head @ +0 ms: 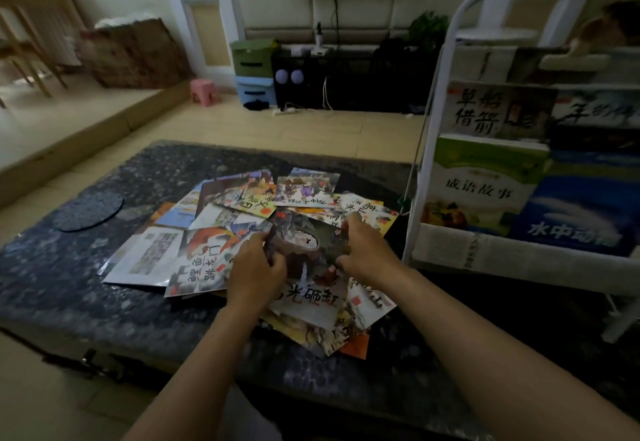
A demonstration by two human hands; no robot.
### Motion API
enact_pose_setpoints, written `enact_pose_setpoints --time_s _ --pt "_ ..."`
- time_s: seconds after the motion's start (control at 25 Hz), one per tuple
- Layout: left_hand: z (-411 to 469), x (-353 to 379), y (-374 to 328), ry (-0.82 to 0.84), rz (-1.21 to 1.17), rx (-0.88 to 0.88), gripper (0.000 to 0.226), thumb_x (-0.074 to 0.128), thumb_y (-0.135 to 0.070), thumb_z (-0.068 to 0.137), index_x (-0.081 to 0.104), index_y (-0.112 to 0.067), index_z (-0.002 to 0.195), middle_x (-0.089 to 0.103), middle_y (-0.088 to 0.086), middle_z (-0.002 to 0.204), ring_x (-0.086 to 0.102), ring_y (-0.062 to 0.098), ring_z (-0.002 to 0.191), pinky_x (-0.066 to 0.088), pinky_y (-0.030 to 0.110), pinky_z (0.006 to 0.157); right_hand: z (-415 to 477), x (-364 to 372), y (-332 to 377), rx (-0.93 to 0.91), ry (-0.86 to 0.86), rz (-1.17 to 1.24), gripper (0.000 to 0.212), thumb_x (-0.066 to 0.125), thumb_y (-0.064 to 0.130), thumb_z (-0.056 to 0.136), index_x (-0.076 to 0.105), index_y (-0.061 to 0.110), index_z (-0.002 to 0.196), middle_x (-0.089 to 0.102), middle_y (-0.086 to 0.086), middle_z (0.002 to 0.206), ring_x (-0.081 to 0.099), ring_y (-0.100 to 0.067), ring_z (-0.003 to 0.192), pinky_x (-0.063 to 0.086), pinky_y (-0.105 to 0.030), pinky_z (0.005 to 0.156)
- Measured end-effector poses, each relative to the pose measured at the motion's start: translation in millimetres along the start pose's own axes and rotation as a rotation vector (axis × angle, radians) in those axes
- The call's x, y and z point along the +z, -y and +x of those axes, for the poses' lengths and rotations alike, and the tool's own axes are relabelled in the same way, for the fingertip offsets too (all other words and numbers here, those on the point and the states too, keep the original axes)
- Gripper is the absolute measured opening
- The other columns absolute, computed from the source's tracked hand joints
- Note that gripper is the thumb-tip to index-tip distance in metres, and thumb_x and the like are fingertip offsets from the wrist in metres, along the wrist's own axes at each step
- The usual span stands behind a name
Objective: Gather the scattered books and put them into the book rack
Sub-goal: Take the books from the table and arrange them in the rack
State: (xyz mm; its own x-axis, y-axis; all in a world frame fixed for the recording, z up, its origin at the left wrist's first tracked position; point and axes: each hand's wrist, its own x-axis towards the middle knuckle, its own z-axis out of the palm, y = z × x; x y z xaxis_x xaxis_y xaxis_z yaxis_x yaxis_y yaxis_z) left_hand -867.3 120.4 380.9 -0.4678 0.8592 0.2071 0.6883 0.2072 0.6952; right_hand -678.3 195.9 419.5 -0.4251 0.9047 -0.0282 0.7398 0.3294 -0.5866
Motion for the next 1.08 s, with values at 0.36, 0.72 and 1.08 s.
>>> enact_pose_setpoints --time_s 0.36,0.72,1.08 --pt "25.7 -22.9 -164.5 0.111 -0.032 0.378 0.093 0.064 -0.016 0.087 0.003 -0.039 0.154 0.064 0.002 0.073 0.063 0.02 0.058 0.055 0.045 0.056 -41.2 -181.2 -13.8 -0.139 -0.298 -0.151 0.045 0.07 0.005 0.081 0.039 0.024 0.107 0.042 -0.005 0.111 0.05 -0.024 0.093 0.047 -0.037 0.072" --pt "79.9 -22.1 -335.3 0.031 -0.052 0.706 0.091 0.067 -0.015 0.083 0.01 -0.042 0.148 0.065 0.008 0.105 0.067 0.023 0.082 0.06 0.043 0.073 -44.2 -336.8 -37.6 -0.195 -0.643 -0.246 0.047 0.071 0.003 0.078 0.045 0.017 0.115 0.044 -0.011 0.113 0.052 -0.03 0.094 0.05 -0.04 0.077" --pt "118.2 10.4 -382.4 -0.008 0.164 0.738 0.089 0.066 -0.007 0.082 0.009 -0.034 0.146 0.061 0.013 0.114 0.062 0.034 0.094 0.051 0.039 0.077 -5.1 -361.0 -70.1 -0.208 -0.75 -0.342 0.043 0.064 0.0 0.083 0.042 0.011 0.118 0.042 -0.014 0.114 0.054 -0.038 0.092 0.05 -0.044 0.073"
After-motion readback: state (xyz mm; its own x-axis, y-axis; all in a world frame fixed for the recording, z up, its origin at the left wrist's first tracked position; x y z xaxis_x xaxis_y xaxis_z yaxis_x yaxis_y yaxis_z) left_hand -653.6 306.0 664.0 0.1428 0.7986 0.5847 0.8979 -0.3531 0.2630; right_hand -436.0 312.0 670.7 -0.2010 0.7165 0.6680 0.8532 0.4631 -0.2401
